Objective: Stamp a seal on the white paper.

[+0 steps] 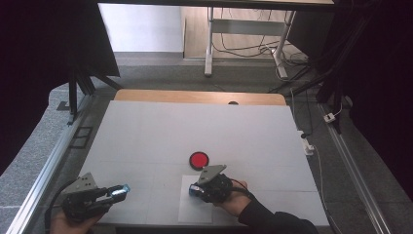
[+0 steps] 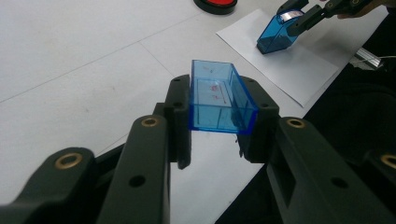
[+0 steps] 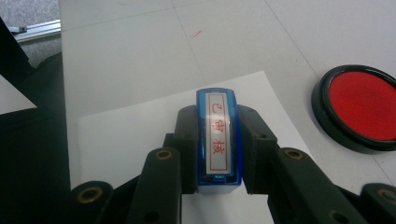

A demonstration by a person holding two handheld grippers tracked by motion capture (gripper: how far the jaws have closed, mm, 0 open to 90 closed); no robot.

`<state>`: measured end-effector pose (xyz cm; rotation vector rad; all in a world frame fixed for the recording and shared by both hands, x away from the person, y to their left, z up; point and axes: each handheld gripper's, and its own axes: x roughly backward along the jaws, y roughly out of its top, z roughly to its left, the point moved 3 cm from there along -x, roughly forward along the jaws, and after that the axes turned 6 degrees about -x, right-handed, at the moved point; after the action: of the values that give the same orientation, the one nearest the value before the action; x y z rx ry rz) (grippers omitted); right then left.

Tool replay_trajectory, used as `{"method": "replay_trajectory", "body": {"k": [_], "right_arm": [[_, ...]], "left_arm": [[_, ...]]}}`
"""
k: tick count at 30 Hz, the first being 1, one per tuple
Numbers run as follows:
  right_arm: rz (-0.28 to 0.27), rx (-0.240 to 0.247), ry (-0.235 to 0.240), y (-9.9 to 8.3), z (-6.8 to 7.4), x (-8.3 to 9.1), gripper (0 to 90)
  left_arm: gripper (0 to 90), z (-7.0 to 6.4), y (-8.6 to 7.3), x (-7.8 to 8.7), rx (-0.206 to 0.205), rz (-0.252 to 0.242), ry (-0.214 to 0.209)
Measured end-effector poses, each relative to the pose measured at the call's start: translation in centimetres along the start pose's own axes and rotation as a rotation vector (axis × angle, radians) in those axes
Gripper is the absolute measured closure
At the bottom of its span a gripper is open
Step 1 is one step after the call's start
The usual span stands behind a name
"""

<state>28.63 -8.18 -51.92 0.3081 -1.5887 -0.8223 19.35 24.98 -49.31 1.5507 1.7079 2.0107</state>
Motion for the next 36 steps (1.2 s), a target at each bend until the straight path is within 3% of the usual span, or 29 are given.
{"method": "replay_trajectory", "body": {"k": [9,19,36], "right_arm": [[0.003,0.01,-0.005,0.05,0.02,-0.03,72.1],[0.01,-0.012,0.007,0.16,-0.16,0.01,71.5],[0.032,0.011,0.008,0.43,-0.13,0.11,71.2]], "left_arm": [[67.7,0.01,-0.01,0.0,0.0,0.0,-0.001],[67.6,0.02,-0.01,0.02,0.001,-0.001,0.0],[67.7,0.0,-0.03,0.08,-0.001,-0.003,0.002]]}}
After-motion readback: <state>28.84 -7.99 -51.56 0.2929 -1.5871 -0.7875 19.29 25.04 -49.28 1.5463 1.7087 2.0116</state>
